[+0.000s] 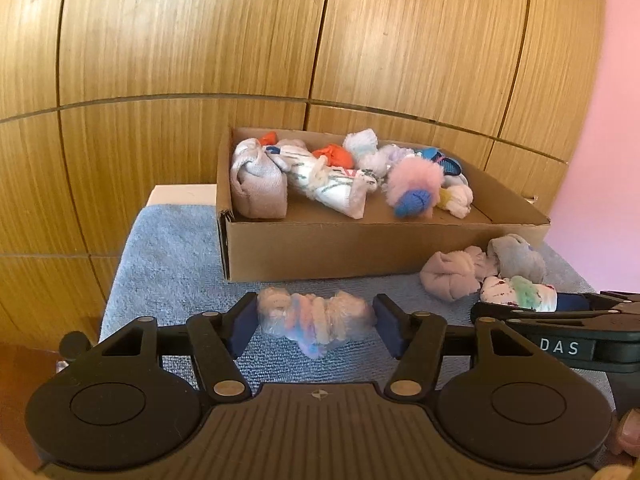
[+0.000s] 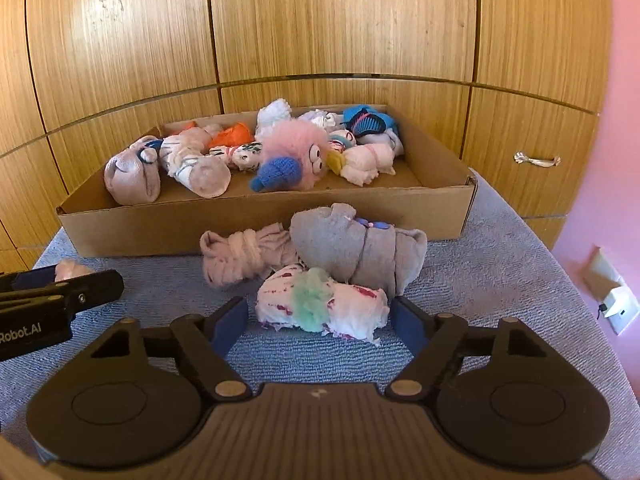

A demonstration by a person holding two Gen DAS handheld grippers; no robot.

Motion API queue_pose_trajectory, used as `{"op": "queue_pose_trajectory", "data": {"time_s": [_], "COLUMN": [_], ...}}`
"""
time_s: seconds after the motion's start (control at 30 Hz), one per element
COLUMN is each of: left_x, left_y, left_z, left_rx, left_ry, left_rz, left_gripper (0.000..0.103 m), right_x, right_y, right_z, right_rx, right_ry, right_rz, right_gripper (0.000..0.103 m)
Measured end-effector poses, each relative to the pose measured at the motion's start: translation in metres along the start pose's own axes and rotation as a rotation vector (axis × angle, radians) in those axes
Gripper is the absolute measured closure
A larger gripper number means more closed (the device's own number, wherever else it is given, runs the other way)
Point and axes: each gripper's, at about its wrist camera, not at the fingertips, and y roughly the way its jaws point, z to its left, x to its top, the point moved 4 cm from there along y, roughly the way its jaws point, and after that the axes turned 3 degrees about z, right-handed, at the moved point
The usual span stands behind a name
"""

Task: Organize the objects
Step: 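Grasp pastel striped bundle with left tool while right tool grasps green-spotted white bundle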

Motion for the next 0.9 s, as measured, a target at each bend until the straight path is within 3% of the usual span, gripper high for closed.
{"op": "queue_pose_trajectory", "data": {"time_s": [0.33, 0.57, 0.9], "left_x": [-0.001, -0.001, -0.001], "left_y": [0.004, 0.004, 0.007], "left_z": [-0.001, -0.002, -0.007], "left_rx": [0.003, 0.003, 0.025], "left_ry": [0.0, 0.001, 0.04], "left_rz": [0.03, 0.033, 0.053], "left_gripper": [0.035, 0.035, 0.036], "right_x": [-0.002, -0.009, -0.01], "right_y": [-0.005, -0.011, -0.03], "right_z": [-0.002, -0.004, -0.014], "right_rx": [-0.009, 0.004, 0.113], "right_ry": [-0.01, -0.05, -0.068], "right_rz": [-0.016, -0.037, -0.068], "right_gripper": [0.044, 0.047, 0.048]}}
